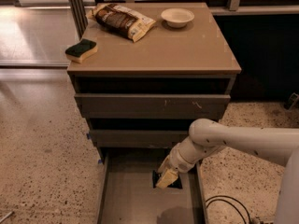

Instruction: Place rxbar blueberry into bottom drawer

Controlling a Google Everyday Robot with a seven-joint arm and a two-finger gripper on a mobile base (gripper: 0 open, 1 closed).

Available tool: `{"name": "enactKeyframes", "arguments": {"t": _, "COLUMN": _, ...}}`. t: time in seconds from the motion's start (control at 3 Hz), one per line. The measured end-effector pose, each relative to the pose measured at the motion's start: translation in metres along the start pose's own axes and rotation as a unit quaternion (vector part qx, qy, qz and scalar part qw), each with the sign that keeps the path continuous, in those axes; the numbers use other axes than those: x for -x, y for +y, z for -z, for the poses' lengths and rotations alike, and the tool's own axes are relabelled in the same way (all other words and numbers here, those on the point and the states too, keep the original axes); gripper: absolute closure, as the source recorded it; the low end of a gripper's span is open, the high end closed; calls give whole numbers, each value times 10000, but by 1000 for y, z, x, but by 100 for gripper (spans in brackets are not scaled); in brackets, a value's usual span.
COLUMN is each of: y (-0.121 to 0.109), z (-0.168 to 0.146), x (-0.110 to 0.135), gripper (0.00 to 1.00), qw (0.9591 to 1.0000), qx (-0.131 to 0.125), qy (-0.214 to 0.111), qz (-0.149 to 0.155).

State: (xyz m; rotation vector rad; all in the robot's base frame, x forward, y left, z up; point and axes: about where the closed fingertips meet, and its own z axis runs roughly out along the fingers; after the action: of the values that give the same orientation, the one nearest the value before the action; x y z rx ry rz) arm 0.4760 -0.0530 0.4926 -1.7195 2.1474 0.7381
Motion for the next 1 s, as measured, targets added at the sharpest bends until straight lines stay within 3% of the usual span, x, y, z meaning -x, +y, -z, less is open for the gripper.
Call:
{"name": "enactKeyframes", "arguments": {"t": 0.67, "y": -32, "z": -85, "x": -31, "gripper": 100, "qw": 9994, "qx": 8, "qy": 213, "qz": -280}}
{"name": "enactKeyframes", "arguments": {"t": 1.0, "y": -51, "z": -131, "x": -41, "gripper": 100, "qw": 9985, "qx": -115, "qy": 434, "qz": -299}}
